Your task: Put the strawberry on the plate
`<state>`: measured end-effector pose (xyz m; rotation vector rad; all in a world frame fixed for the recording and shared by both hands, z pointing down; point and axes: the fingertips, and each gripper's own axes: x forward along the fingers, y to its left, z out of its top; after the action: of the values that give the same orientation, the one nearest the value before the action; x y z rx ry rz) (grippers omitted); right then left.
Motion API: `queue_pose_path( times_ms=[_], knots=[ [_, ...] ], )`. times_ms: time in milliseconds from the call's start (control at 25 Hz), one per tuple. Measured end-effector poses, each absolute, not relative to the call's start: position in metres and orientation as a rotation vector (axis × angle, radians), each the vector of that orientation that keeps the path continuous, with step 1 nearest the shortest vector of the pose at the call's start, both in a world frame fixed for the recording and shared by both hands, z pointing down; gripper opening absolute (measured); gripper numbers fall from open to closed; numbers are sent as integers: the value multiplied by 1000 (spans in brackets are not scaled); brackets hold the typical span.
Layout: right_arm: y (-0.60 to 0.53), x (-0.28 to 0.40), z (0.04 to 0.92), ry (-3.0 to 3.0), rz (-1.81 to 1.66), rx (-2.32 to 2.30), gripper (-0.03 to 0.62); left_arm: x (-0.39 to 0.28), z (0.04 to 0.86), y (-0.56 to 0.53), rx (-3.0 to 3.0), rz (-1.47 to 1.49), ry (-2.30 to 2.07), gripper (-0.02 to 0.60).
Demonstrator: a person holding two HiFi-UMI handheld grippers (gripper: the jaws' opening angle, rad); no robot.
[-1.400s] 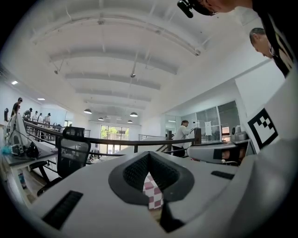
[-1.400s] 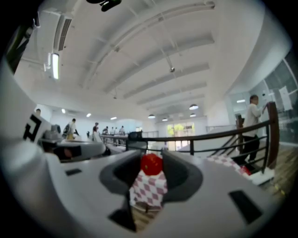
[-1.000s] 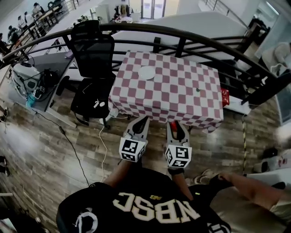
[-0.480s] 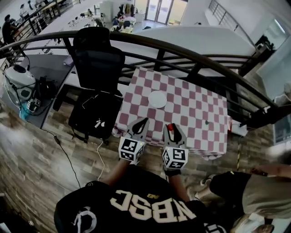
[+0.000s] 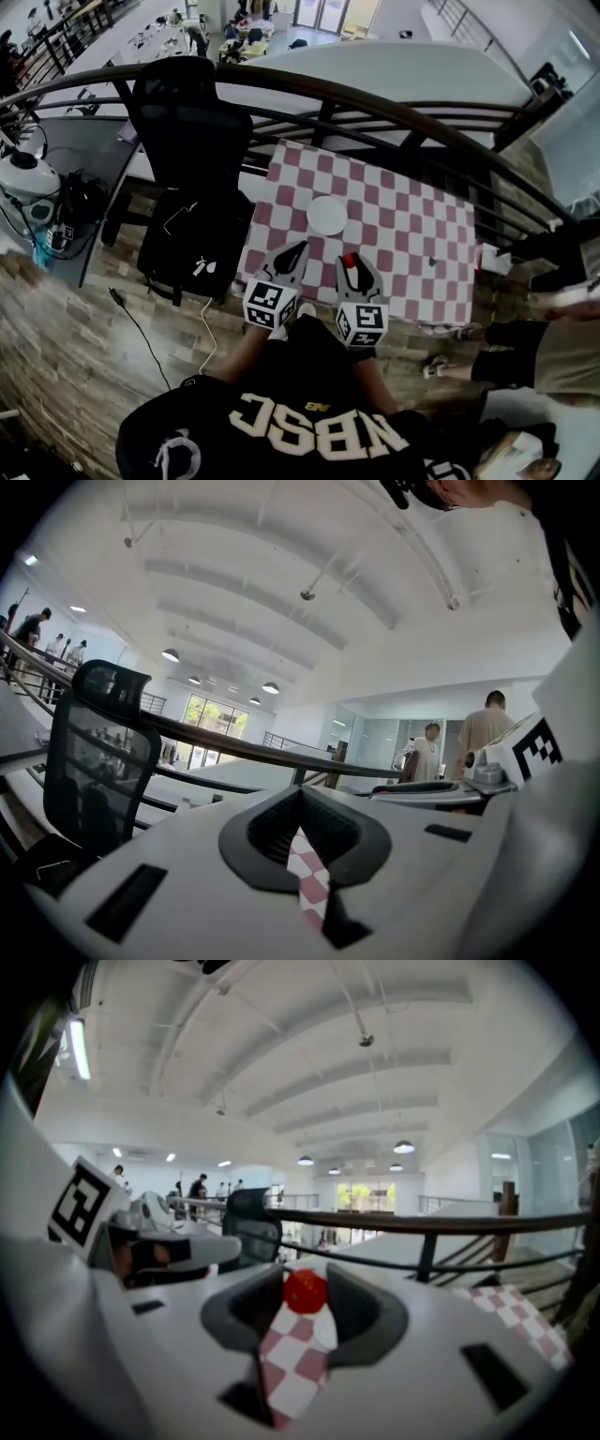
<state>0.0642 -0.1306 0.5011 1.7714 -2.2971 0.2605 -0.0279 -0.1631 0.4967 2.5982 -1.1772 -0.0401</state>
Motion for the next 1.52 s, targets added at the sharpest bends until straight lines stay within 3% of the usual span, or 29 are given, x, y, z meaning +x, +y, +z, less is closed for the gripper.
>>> queue_pose_path(
  times_ms=[560,1120,1520],
  knots=[
    [-248,103,579,-2271,412,1547,152,33,571,-259,2579,239,-1058,14],
    [-357,113,726,-2204,447,1188,152,43,697,-328,2351,489,-1069,14],
    [-372,94,793,-2182,484,1060,152,38,746,-335,2271,582,-1059,14]
  ],
)
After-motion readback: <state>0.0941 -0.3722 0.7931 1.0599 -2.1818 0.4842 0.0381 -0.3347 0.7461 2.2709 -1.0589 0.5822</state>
